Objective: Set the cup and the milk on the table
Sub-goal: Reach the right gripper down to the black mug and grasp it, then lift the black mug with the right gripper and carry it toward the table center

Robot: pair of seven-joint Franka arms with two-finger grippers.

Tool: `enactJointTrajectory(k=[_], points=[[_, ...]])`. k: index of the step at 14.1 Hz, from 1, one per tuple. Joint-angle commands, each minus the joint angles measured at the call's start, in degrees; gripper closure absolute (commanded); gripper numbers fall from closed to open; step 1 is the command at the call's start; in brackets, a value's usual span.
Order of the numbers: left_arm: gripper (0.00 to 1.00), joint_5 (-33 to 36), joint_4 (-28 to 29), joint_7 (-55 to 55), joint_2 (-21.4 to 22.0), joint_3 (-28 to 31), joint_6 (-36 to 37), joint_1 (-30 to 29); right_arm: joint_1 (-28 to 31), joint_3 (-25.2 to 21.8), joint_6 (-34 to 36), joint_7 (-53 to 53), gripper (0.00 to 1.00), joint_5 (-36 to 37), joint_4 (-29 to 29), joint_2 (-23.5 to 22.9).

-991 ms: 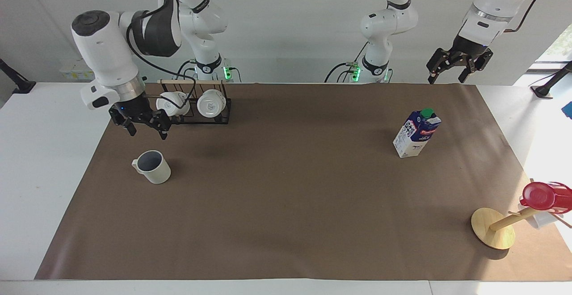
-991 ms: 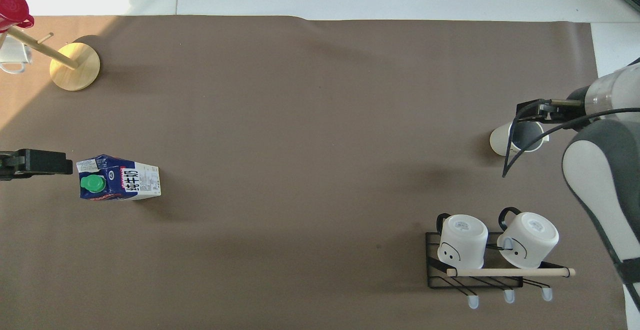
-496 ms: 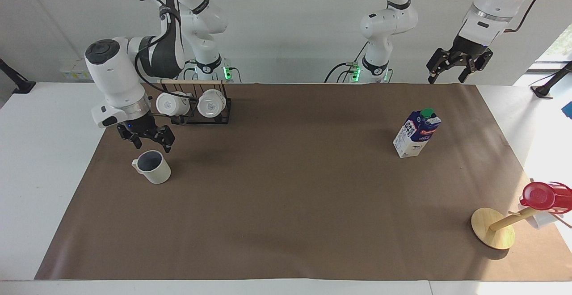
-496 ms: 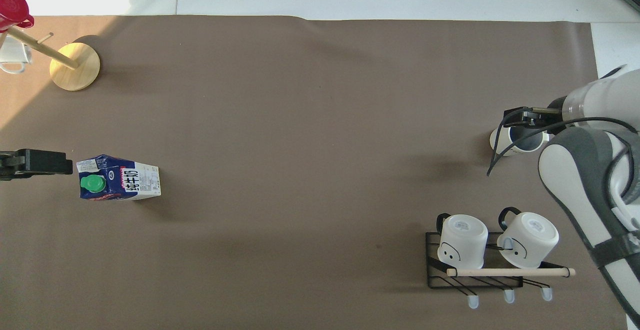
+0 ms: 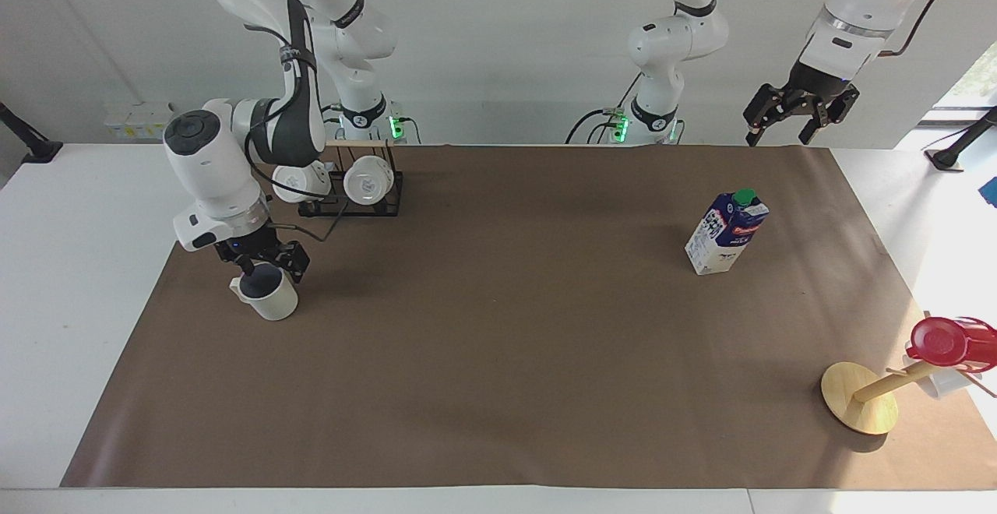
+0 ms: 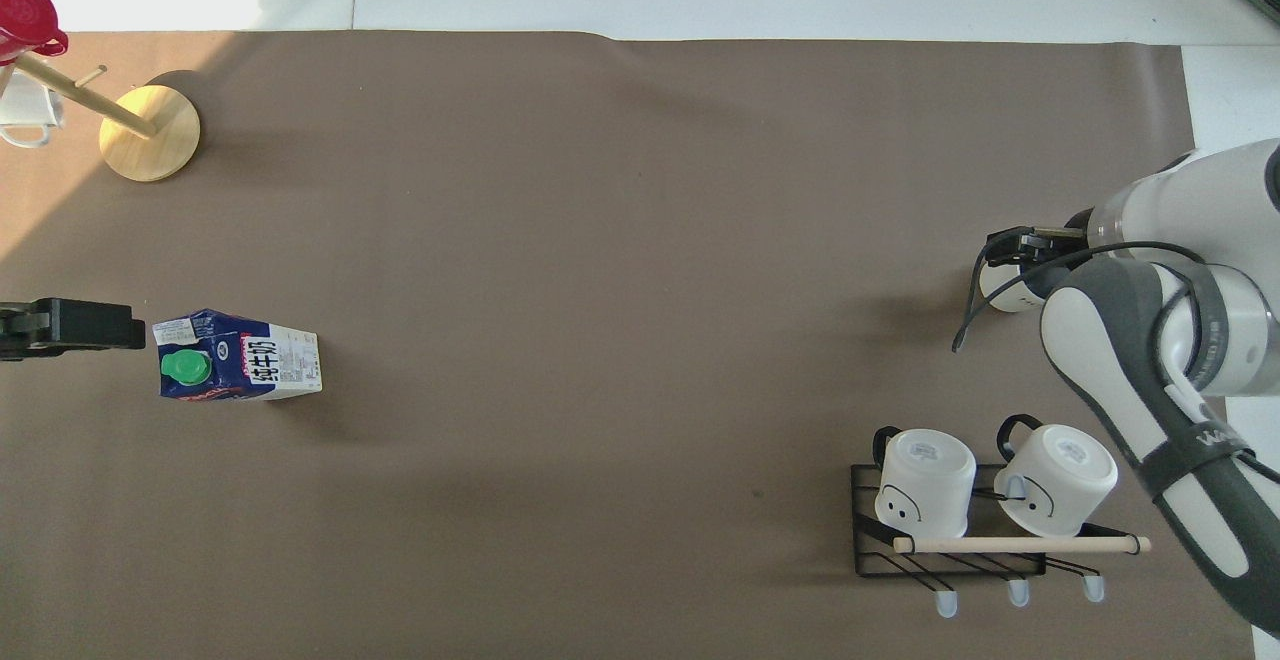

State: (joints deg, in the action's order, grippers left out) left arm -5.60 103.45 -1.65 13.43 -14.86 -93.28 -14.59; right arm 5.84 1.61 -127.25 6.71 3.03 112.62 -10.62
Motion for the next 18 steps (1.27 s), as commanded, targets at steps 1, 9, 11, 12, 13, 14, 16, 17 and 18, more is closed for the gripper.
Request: enactJointTrajectory(k=[1, 9, 11, 12, 13, 14, 16, 17, 18], points=[[0.00, 0.5, -1.0, 0.1, 0.1, -0.2, 1.5, -0.4, 0.8, 0.5, -3.5, -1.3, 0.02, 0.9, 0.9, -1.8], [0.00, 0.5, -1.0, 0.1, 0.1, -0.2, 1.5, -0.4, 1.0, 0.5, -5.9, -2.0, 0.65, 0.8, 2.0, -5.4], [0.00, 0.5, -1.0, 0.1, 0.1, -0.2, 1.5, -0.4, 1.2, 0.5, -5.0, -4.1, 1.00, 0.8, 2.0, -5.2], [0.00, 0.5, -1.0, 0.1, 0.1, -0.2, 1.5, -0.4, 1.5, 0.5, -4.6, -4.8, 1.00, 0.8, 2.0, -5.2], [0.00, 0.5, -1.0, 0.0, 0.1, -0.2, 1.5, -0.4, 1.5, 0.5, -3.8, -4.4, 1.00, 0.8, 2.0, -5.1], [0.00, 0.5, -1.0, 0.1, 0.1, -0.2, 1.5, -0.4, 1.6, 0.5, -3.4, -4.3, 1.00, 0.8, 1.8, -5.0], [0.00, 0.5, -1.0, 0.1, 0.1, -0.2, 1.5, -0.4, 1.5, 0.5, -3.1, -4.2, 1.00, 0.8, 1.6, -4.4], [0.00, 0.5, -1.0, 0.1, 0.1, -0.2, 1.5, -0.4, 1.5, 0.5, -2.5, -4.2, 1.00, 0.8, 1.6, -3.6], [0.00, 0.5, -1.0, 0.1, 0.1, -0.2, 1.5, -0.4, 1.5, 0.6, -1.5, -4.5, 1.00, 0.8, 1.6, -3.1]])
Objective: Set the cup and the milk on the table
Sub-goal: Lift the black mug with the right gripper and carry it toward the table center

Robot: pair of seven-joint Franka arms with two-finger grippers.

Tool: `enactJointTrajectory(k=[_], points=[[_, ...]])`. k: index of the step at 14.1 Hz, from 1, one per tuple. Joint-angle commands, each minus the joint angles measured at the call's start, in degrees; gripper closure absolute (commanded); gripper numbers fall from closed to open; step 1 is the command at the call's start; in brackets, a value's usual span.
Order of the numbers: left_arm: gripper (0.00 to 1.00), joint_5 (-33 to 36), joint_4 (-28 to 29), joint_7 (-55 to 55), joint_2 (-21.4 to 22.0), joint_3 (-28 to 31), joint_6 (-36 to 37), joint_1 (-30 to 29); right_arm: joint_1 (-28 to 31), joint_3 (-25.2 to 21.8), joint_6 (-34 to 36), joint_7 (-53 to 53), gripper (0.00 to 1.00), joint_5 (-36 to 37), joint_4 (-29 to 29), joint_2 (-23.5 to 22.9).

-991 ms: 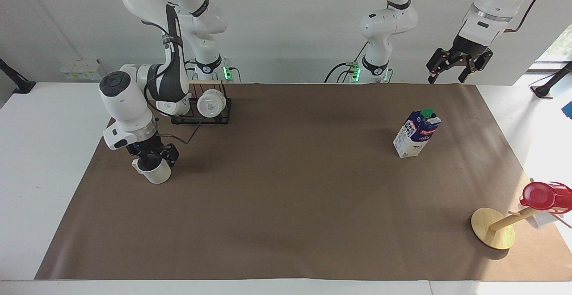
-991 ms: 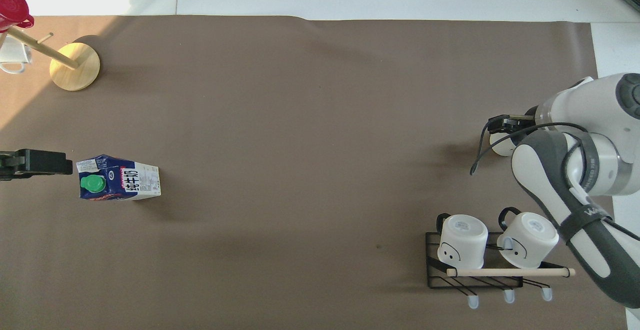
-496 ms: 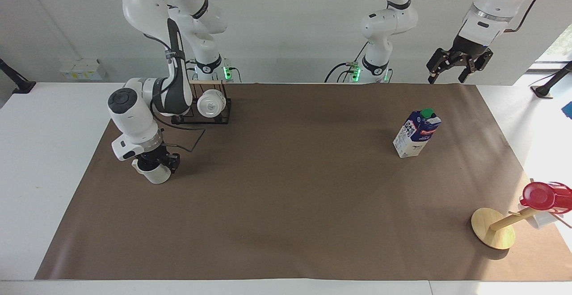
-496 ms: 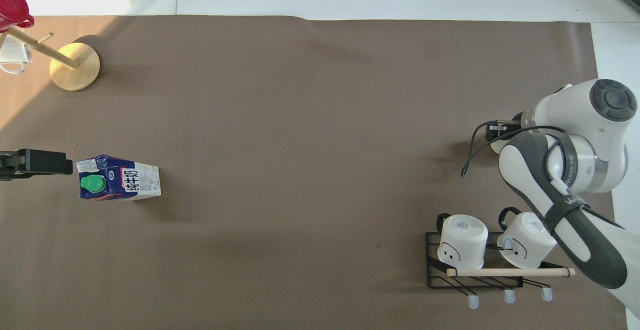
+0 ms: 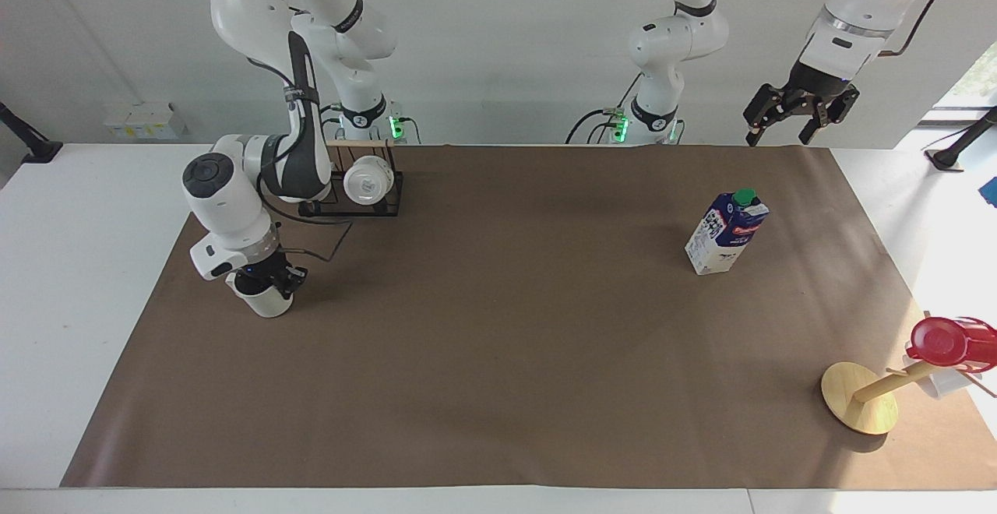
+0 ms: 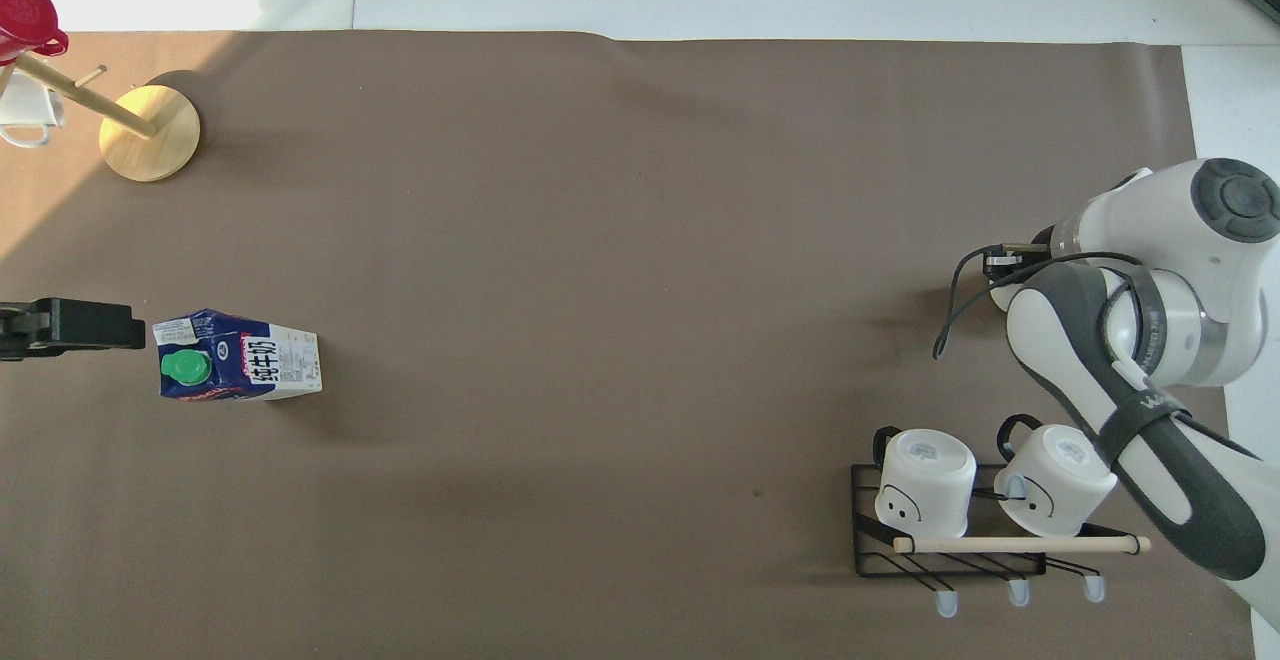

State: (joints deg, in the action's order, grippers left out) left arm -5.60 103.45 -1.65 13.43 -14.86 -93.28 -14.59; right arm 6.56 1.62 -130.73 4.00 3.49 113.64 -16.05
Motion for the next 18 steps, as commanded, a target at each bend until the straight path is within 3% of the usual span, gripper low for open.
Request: enactJointTrajectory(k=[1, 5, 8, 18], points=[[0.00, 0.5, -1.0, 0.1, 0.1, -0.2, 1.5, -0.4, 0.6, 0.6, 2.0, -1.8, 1.00, 0.5, 0.5, 3.2], [0.00, 0.5, -1.0, 0.1, 0.1, -0.2, 1.5, -0.4, -1.5, 0.8, 2.4, -1.3, 1.00, 0.4, -1.6, 5.6], [0.00, 0.5, -1.0, 0.1, 0.1, -0.3, 1.5, -0.4, -5.5, 0.9, 7.1, -0.7, 1.00, 0.4, -6.1, 5.2], [0.00, 0.5, -0.9, -0.1, 0.1, -0.2, 1.5, -0.5, -28.6, 1.1, 12.4, 25.5, 1.00, 0.2, -12.3, 4.2]])
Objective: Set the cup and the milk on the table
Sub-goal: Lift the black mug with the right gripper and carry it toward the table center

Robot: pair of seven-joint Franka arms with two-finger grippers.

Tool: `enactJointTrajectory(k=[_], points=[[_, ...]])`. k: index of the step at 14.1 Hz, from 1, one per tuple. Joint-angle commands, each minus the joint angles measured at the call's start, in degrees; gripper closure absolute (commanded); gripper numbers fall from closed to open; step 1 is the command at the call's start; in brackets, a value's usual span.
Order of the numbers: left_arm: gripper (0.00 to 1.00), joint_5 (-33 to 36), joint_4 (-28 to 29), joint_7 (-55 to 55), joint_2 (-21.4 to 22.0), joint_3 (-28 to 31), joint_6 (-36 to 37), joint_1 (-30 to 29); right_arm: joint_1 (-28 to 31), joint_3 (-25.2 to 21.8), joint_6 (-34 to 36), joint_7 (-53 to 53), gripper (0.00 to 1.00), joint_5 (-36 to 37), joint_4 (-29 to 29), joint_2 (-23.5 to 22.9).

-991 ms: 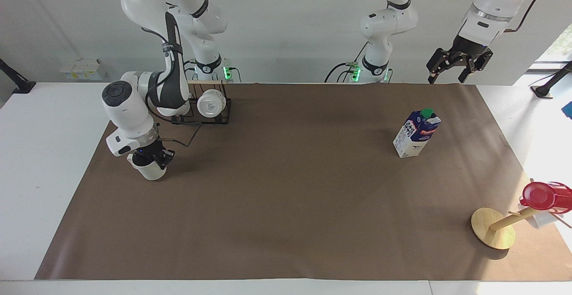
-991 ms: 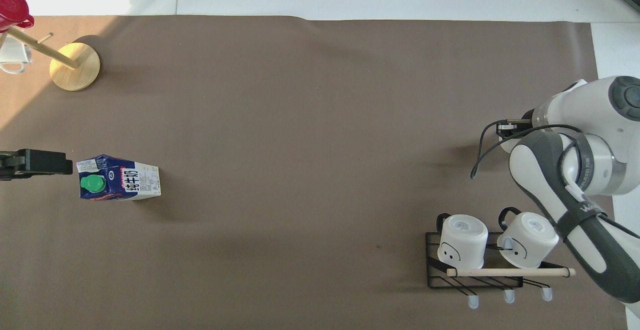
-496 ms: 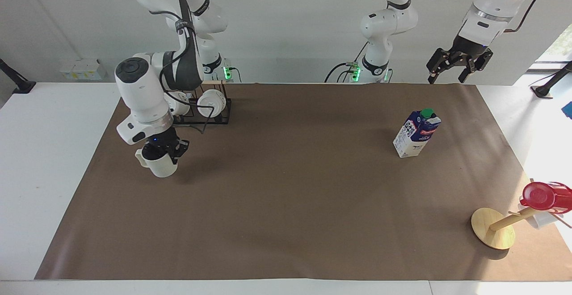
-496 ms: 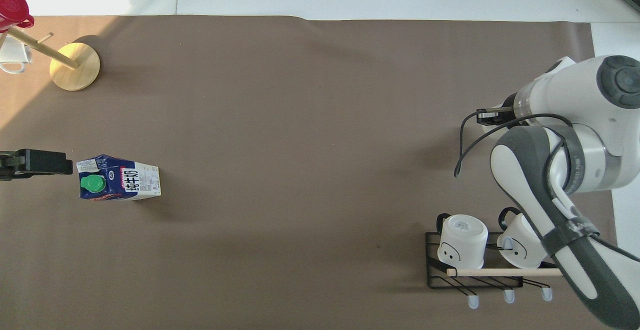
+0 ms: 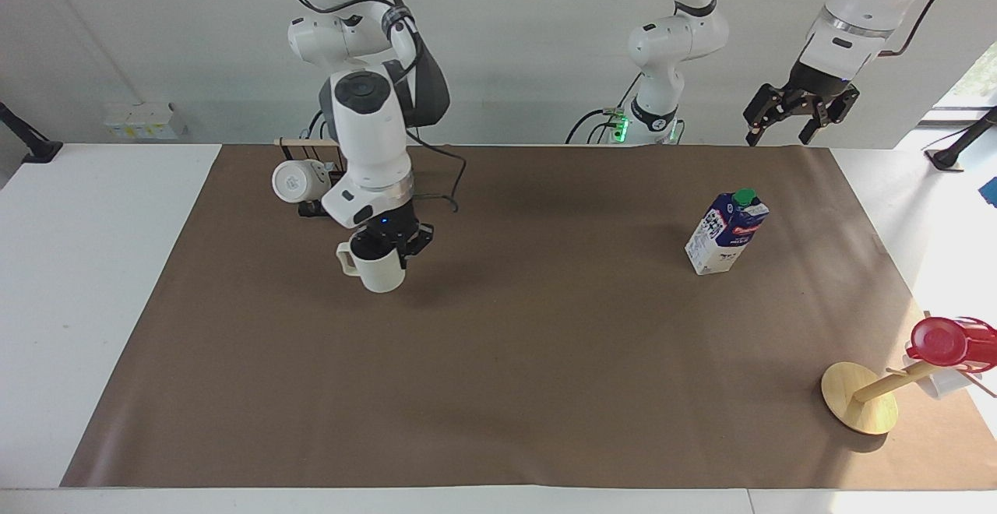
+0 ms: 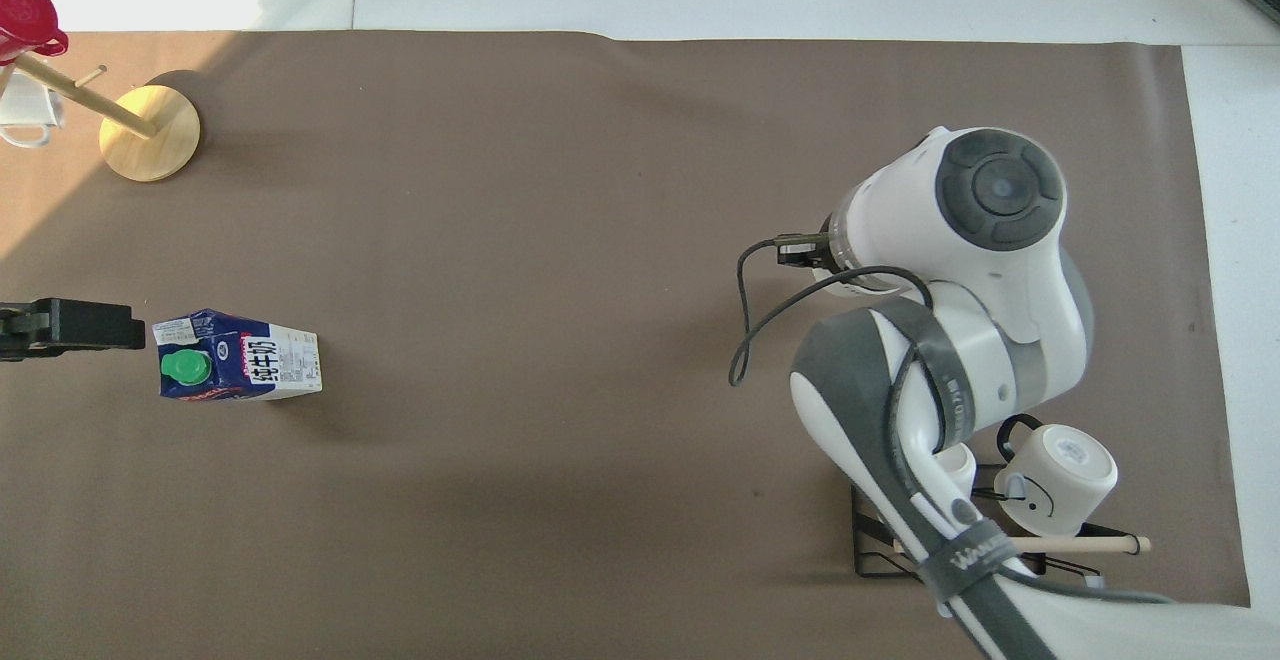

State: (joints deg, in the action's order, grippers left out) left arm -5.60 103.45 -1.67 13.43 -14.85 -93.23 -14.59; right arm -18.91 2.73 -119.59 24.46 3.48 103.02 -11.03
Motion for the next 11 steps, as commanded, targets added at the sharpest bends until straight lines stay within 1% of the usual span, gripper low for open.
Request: enactJointTrajectory(k=[1, 3, 5, 8, 11], points=[[0.00, 0.5, -0.9, -0.2, 0.1, -0.2, 1.5, -0.5, -5.6, -0.1, 1.3, 8.8, 1.00, 0.3, -1.9, -1.2], [0.00, 0.5, -0.9, -0.2, 0.1, -0.2, 1.5, -0.4, -9.7, -0.1, 1.3, 13.3, 1.00, 0.2, -3.2, -3.2], [0.00, 0.5, -0.7, 0.2, 0.3, -0.2, 1.6, -0.4, -12.3, 0.0, 1.4, 17.2, 1.00, 0.0, -5.1, -5.3], [0.00, 0.2, -0.2, -0.1, 0.5, -0.3, 1.3, -0.4, -16.8, 0.0, 1.3, 23.4, 1.00, 0.6, -8.7, -10.7], [0.00, 0.2, 1.6, 0.3, 0.5, -0.3, 0.8, -0.4, -19.8, 0.0, 0.3, 26.9, 1.00, 0.6, -9.6, -13.7]])
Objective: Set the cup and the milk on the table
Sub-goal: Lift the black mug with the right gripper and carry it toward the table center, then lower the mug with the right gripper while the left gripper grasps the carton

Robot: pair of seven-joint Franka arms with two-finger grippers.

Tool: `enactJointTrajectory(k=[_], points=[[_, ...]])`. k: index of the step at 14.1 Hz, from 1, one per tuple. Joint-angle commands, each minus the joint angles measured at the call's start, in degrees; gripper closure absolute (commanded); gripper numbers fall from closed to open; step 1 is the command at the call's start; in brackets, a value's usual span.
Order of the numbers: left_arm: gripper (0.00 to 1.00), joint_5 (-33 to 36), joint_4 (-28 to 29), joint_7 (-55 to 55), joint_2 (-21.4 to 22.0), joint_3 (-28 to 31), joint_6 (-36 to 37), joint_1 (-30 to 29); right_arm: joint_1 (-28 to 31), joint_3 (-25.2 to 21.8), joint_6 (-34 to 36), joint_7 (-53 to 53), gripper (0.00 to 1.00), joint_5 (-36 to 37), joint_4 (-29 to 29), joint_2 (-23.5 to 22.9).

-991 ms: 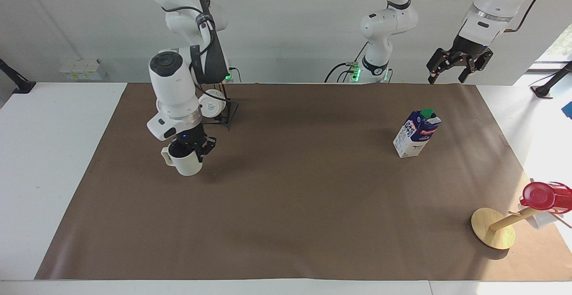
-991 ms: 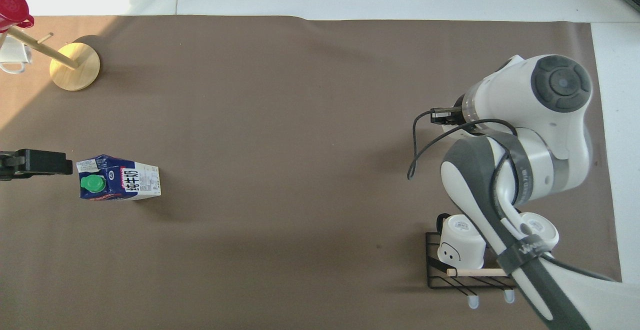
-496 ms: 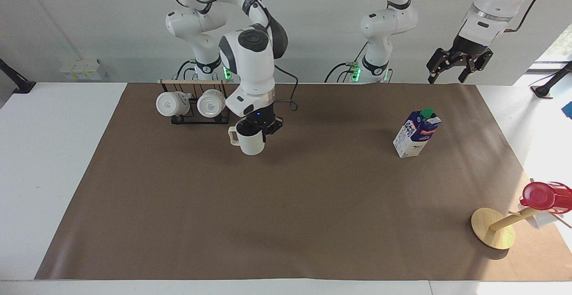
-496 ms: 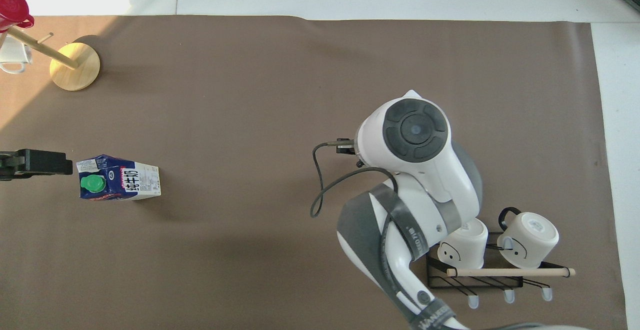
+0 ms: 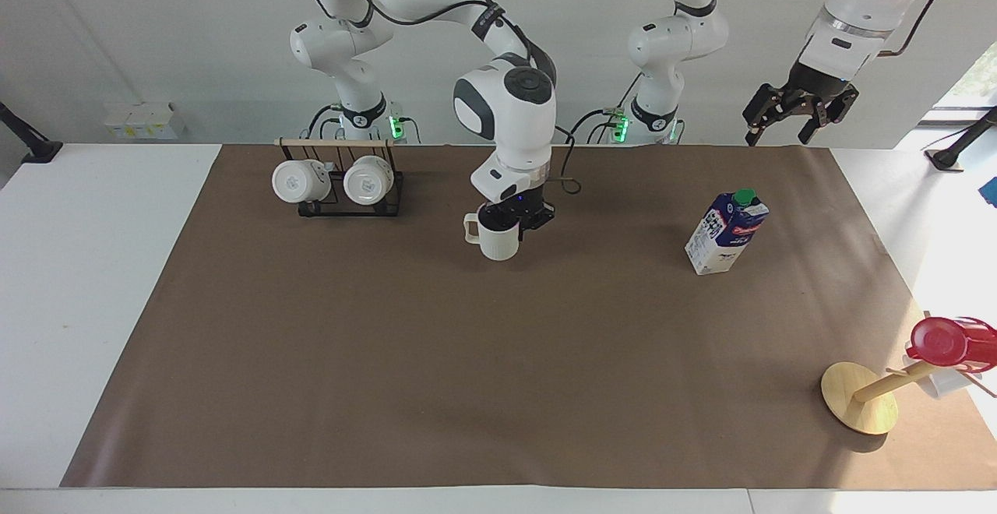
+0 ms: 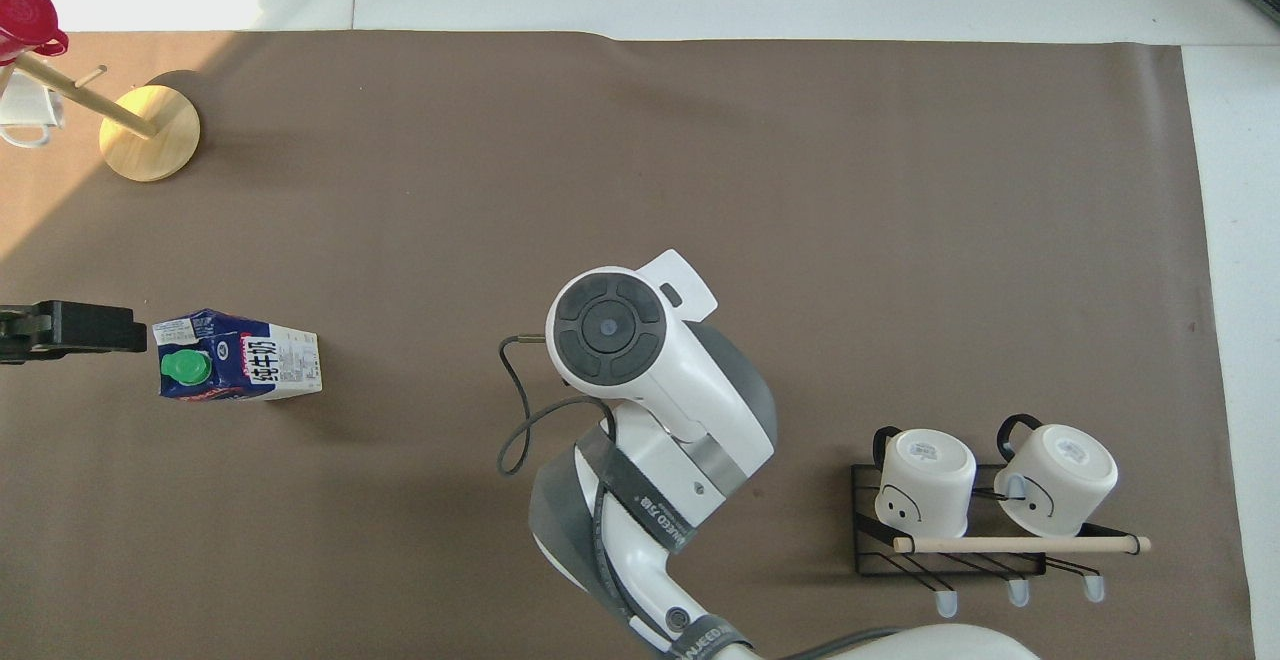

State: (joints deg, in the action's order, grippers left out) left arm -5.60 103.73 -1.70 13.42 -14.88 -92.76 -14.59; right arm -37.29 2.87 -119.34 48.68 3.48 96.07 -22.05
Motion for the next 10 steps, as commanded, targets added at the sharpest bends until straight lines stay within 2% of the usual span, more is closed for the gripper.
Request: enactJointTrajectory(k=[1, 3, 6, 10], points=[[0.00, 0.2, 2.1, 0.5, 0.5, -0.2, -0.1, -0.4, -2.1, -0.1, -0.1, 3.7, 1.00, 0.6, -2.7, -3.6], [0.00, 0.3, 5.2, 0.6, 0.6, -0.2, -2.6, -0.2, -3.4, -0.1, -0.2, 4.8, 1.00, 0.7, -3.2, -4.3], [0.00, 0.4, 11.6, 4.4, 1.1, -0.2, -10.3, 0.3, -3.4, -0.1, -1.6, 4.7, 1.00, 0.6, -3.2, -4.9], [0.00, 0.5, 16.7, 7.0, 1.0, -0.2, -16.9, -0.1, -3.8, -0.1, -3.3, 4.8, 1.00, 0.6, -3.1, -6.1]])
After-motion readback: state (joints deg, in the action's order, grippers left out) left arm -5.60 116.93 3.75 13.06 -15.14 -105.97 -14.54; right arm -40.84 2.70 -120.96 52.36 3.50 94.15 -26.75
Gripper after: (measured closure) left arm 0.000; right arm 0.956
